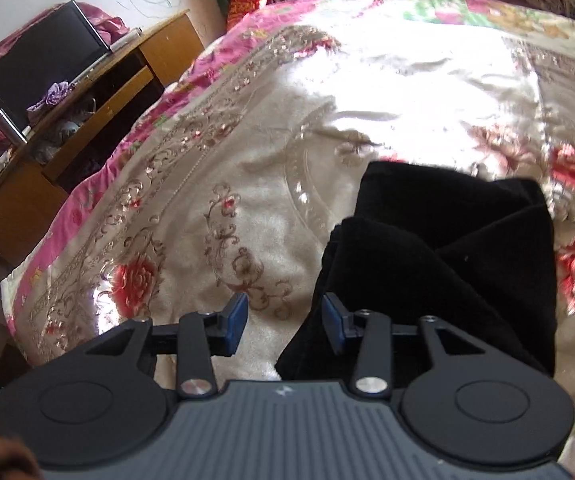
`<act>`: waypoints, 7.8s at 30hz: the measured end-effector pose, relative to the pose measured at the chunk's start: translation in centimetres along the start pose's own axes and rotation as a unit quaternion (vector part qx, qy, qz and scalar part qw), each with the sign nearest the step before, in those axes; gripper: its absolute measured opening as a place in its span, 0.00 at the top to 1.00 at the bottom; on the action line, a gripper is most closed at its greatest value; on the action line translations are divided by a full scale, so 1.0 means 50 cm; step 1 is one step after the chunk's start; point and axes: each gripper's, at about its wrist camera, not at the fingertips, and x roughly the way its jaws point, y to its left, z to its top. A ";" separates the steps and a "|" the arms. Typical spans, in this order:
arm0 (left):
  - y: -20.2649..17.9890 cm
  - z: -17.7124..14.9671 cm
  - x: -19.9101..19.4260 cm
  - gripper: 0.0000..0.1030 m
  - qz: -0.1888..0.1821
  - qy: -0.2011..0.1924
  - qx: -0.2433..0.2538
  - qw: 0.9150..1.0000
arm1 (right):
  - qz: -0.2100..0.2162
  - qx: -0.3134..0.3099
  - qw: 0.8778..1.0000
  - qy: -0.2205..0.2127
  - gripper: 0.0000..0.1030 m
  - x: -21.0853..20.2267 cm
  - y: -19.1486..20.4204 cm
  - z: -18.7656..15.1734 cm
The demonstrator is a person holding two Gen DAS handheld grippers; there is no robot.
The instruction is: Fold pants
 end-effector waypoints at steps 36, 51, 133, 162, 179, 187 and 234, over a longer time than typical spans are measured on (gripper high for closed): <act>0.089 0.093 -0.002 0.14 0.032 -0.009 0.004 0.999 | 0.087 -0.493 0.847 0.178 0.61 0.186 -0.162 0.037; 0.074 0.073 0.036 0.13 0.046 0.021 0.014 0.999 | -0.007 -0.313 0.947 0.071 0.99 0.050 -0.263 0.076; 0.149 0.140 0.108 0.02 0.136 0.040 0.000 0.990 | 0.019 0.038 0.998 -0.050 0.94 0.161 -0.392 -0.004; -0.066 0.049 -0.005 0.03 0.192 0.042 0.029 0.980 | 0.070 0.058 0.993 -0.075 0.63 -0.129 -0.293 -0.280; -0.135 0.034 -0.024 0.03 0.175 0.032 0.044 0.983 | 0.054 0.093 0.991 -0.076 0.61 -0.164 -0.315 -0.328; -0.147 0.027 -0.023 0.03 0.176 0.035 0.053 0.982 | 0.058 0.086 0.991 -0.081 0.61 -0.171 -0.308 -0.331; -0.141 -0.037 -0.001 0.01 0.211 0.052 0.041 0.975 | 0.031 0.075 0.996 -0.045 0.58 -0.142 -0.291 -0.374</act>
